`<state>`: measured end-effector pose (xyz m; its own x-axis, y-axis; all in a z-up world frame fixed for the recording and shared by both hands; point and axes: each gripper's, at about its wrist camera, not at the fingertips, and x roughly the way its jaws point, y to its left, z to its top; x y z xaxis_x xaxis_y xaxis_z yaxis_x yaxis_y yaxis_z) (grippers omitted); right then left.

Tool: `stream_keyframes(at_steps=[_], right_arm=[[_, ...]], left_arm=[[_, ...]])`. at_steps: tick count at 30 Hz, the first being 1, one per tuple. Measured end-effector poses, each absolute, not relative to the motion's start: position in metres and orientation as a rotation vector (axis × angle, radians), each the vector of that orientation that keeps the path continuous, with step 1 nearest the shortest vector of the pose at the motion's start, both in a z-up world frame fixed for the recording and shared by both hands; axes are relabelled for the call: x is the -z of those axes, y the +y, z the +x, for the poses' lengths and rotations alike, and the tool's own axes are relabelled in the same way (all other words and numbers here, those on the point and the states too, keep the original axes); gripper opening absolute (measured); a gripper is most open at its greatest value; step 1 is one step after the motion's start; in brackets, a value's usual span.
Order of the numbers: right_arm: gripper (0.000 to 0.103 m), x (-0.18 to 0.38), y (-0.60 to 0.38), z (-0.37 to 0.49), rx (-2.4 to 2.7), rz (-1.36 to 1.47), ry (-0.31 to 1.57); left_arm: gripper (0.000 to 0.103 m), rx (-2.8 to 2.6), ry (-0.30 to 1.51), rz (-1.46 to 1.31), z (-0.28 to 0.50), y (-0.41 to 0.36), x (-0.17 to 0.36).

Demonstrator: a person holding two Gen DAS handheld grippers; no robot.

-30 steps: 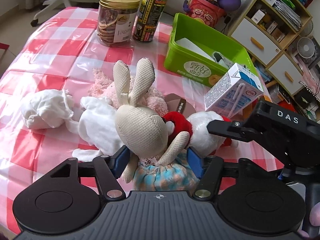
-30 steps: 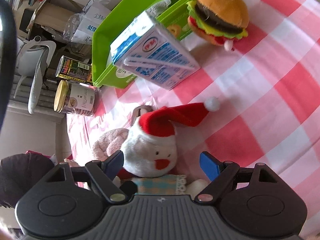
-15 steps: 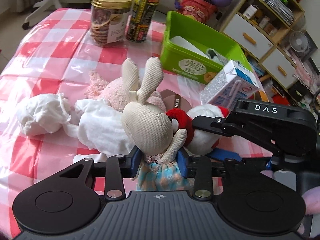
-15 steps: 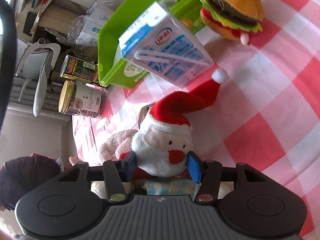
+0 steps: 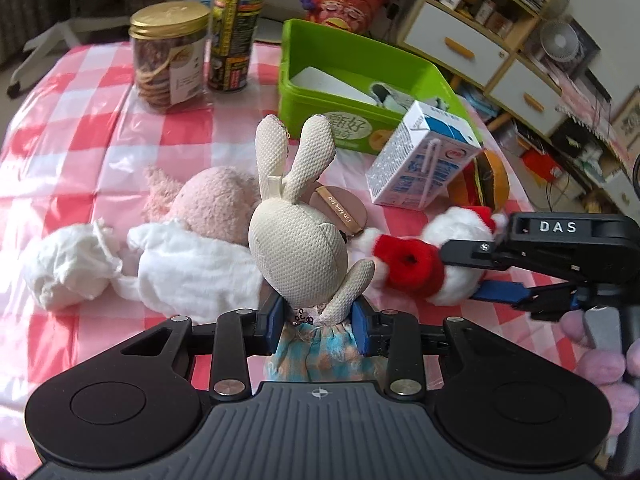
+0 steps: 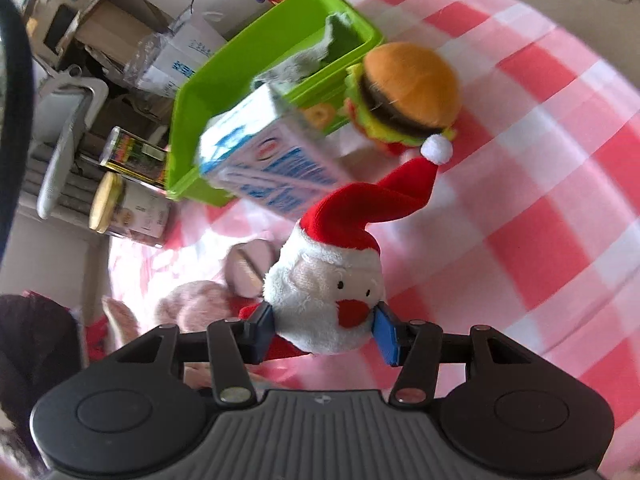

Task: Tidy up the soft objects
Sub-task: 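Lift the bunny with the left tool while the right tool carries Santa toward the green bin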

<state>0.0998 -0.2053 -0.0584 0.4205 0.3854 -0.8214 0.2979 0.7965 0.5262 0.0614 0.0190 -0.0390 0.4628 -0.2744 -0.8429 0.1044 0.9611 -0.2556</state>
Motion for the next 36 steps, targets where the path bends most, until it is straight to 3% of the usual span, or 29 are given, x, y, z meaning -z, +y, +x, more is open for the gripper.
stream_keyframes(at_steps=[8, 16, 18, 20, 22, 28, 33, 34, 36], right_arm=[[0.036, 0.057, -0.229, 0.095, 0.011, 0.526, 1.179], [0.041, 0.060, -0.246, 0.093, 0.023, 0.540, 1.158], [0.043, 0.062, -0.249, 0.092, 0.019, 0.564, 1.161], [0.047, 0.063, -0.254, 0.092, 0.012, 0.595, 1.163], [0.050, 0.064, -0.257, 0.092, 0.008, 0.635, 1.166], [0.053, 0.071, -0.267, 0.090, 0.021, 0.748, 1.173], [0.053, 0.081, -0.268, 0.090, 0.047, 0.803, 1.162], [0.052, 0.083, -0.269, 0.090, 0.047, 0.816, 1.162], [0.047, 0.087, -0.270, 0.090, 0.042, 0.849, 1.155]], left_arm=[[0.035, 0.243, 1.058, -0.070, 0.075, 0.002, 0.044], [0.040, 0.271, 0.949, -0.047, 0.084, -0.023, 0.052], [0.045, 0.276, 0.930, -0.030, 0.084, -0.029, 0.052], [0.062, 0.270, 0.926, -0.027, 0.082, -0.032, 0.050], [0.066, 0.266, 0.920, -0.042, 0.078, -0.033, 0.047], [0.066, 0.230, 0.996, -0.140, 0.080, -0.028, 0.057], [0.052, 0.175, 1.056, -0.214, 0.084, -0.023, 0.074], [0.044, 0.171, 1.059, -0.220, 0.084, -0.022, 0.076], [0.042, 0.168, 1.058, -0.224, 0.083, -0.021, 0.078]])
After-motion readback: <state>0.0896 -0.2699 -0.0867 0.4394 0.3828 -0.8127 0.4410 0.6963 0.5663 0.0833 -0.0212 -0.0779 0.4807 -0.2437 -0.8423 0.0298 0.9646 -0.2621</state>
